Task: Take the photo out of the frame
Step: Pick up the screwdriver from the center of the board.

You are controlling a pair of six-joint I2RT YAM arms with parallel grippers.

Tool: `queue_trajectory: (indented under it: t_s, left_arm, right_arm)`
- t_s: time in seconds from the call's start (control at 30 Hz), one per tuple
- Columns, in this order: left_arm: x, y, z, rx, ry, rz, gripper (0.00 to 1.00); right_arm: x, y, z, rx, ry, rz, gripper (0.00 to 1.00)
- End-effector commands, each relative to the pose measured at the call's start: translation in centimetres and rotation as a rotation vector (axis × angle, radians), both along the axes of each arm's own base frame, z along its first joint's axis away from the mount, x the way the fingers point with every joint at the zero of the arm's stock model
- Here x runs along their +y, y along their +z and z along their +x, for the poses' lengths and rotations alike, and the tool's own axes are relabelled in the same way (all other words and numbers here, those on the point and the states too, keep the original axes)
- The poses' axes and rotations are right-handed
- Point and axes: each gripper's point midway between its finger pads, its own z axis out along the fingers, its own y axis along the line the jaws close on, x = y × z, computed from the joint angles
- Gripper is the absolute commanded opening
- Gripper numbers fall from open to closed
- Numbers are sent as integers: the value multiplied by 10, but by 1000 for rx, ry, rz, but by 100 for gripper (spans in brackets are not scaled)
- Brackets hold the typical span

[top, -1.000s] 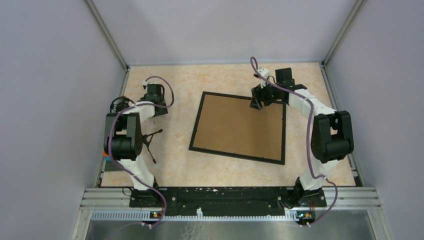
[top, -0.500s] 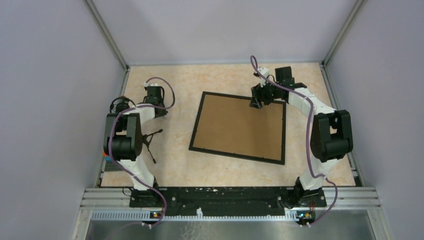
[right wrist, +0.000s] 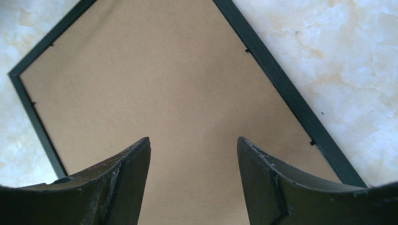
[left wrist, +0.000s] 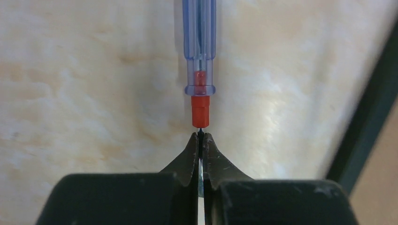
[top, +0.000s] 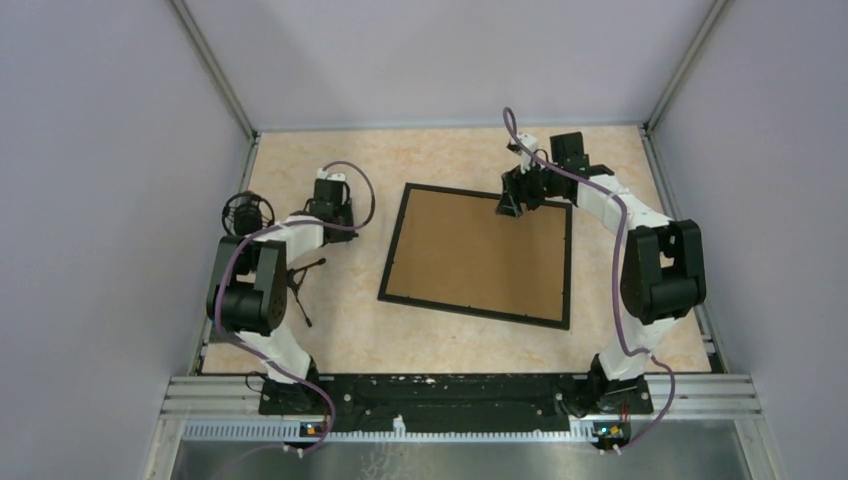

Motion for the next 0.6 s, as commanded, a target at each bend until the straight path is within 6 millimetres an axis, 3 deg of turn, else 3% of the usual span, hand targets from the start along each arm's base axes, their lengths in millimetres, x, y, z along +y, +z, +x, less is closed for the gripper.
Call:
queue_trajectory:
  t_s: [0.0,0.17,0.27,0.43,0.57]
  left_arm:
    - [-29,43,-5,-79,-130,-49,0]
    - [-50,96,-5,-199,-281,-52,0]
    - [-77,132,-12,-271,-466,-74,0]
    - [-143,186,-55,-377,-912,-91,0]
    - [-182,219,-91,-487,-1155,-96,0]
  right_arm:
    - [13,44,1,-27,22,129,67]
    - [15,83,-1,-24,-19,304,67]
    - [19,106,-6,-18,-28,406,67]
    - [38,142,-36,77,115,571,67]
    - [46,169,-57,136,191,700,70]
